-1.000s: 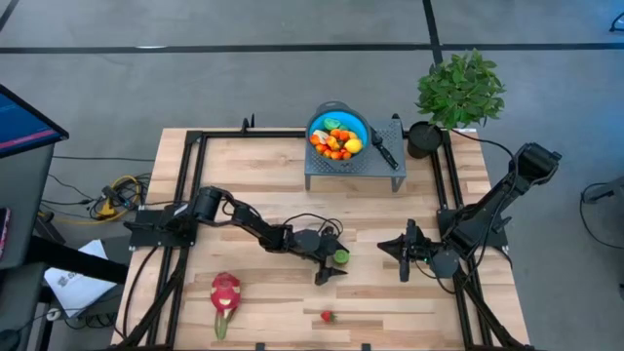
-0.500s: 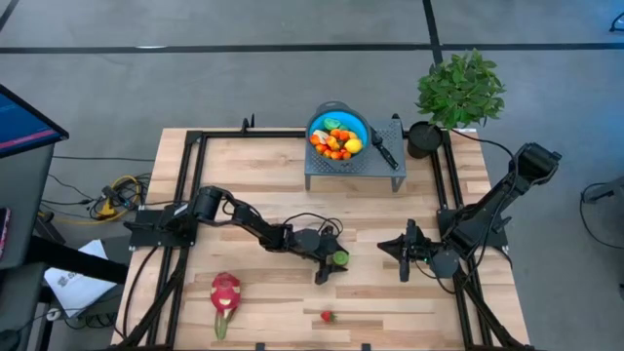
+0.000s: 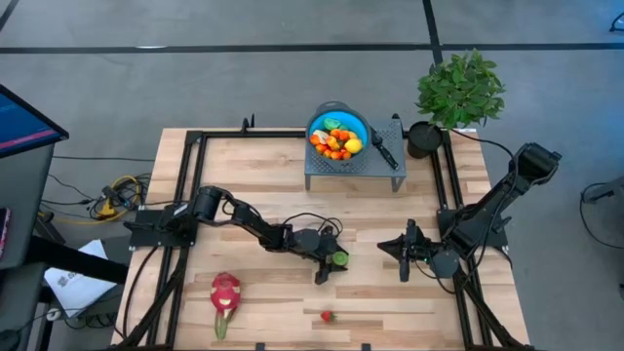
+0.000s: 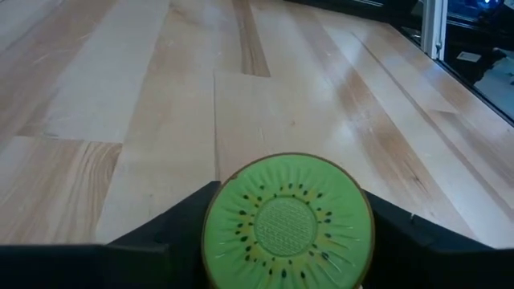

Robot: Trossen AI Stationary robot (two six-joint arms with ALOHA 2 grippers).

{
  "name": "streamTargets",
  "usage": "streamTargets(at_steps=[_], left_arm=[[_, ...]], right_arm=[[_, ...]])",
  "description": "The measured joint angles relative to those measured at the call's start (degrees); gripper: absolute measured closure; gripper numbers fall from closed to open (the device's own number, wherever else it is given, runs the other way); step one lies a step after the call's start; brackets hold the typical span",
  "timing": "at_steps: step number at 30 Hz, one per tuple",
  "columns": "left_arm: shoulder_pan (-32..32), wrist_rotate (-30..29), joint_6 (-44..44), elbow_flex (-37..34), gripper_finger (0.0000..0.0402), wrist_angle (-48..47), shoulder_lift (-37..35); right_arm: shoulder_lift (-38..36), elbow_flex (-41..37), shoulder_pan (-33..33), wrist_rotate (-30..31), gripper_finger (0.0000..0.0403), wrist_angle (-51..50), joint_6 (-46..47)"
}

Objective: Pick & Place Fruit
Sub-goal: Put the kiwi into the strainer bowl

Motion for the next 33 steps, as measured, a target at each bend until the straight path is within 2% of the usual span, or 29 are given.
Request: streamTargets(at_steps=[7, 13, 17, 24, 33], left_arm=[[0.24, 0.12, -0.28, -0.04, 0.0184, -0.14, -4.51], [0.89, 0.08, 4.66, -0.05, 0.0175, -0.59, -13.47], [2.63, 0.06, 9.32, -0.02, 0.0183, -3.86, -21.11], [10.4, -0.29, 11.56, 0.02, 0.0179, -6.86, -30.57], [22.2, -0.29, 12.3, 0.12, 0.0179, -6.6, -33.61]], right_arm=[[0.0, 0.0, 0.02, -0.03, 0.0403, -0.42, 0.01], [0.0, 0.0, 0.02, -0.05, 0.0403, -0.42, 0.0], [0.0, 0.0, 0.02, -0.07, 0.0403, -0.73, 0.02], [0.0, 0.0, 0.02, -0.07, 0.0403, -1.17, 0.02], [0.0, 0.0, 0.02, -0.07, 0.0403, -1.5, 0.02]])
